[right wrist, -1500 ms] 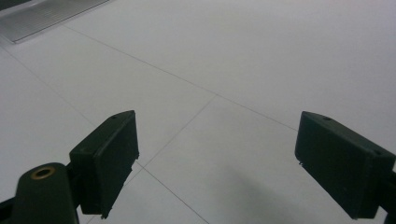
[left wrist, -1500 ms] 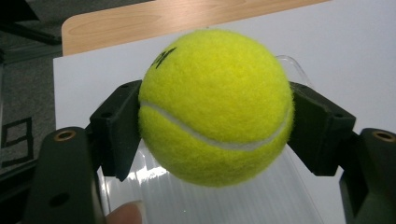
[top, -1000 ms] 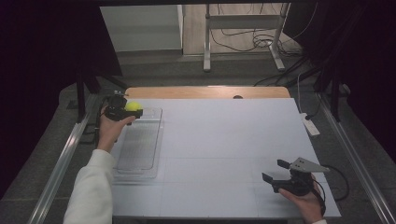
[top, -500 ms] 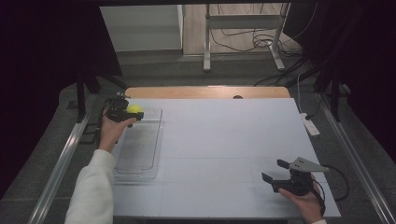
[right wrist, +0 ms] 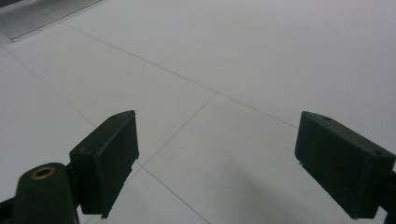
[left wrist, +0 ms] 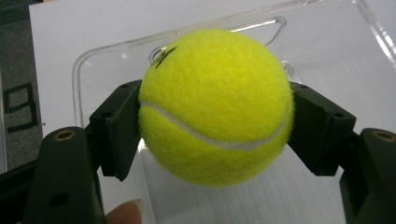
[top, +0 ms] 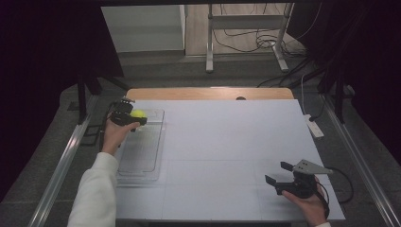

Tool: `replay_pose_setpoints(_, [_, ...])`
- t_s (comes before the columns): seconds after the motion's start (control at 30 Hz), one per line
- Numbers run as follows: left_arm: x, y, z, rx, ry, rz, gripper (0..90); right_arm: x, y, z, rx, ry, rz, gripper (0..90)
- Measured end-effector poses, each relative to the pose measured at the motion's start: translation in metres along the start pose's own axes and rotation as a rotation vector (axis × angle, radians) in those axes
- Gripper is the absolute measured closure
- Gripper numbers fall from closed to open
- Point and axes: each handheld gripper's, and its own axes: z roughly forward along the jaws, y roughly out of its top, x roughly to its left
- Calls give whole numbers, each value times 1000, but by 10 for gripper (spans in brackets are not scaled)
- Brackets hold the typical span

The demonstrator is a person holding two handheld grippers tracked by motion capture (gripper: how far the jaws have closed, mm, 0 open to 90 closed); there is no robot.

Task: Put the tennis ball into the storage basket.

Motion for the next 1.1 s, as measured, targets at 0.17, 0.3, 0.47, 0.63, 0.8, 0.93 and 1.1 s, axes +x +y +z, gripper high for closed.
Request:
replay_pose_setpoints(0.17, [0,-1,3,20,7,2,263,0,0,0,0,0,1,135])
replay_pose_setpoints(0.3, [-1,-2,6,34,7,2,263,0,0,0,1,0,0,135])
replay_pose_setpoints(0.47, [-1,-3,10,48,10,3,262,0,0,0,1,0,0,135])
replay_pose_setpoints(0.63, [0,-6,14,72,17,9,262,-1,0,0,1,0,1,135])
replay_pose_setpoints(0.8, [-1,-8,20,91,19,19,261,-1,0,0,4,-2,0,135])
replay_pose_setpoints(0.93, [-2,-8,21,94,19,23,260,-1,0,0,4,-3,-1,135])
replay_pose_setpoints(1.1, [-3,-8,22,99,22,34,258,-1,-1,0,4,-2,-2,135])
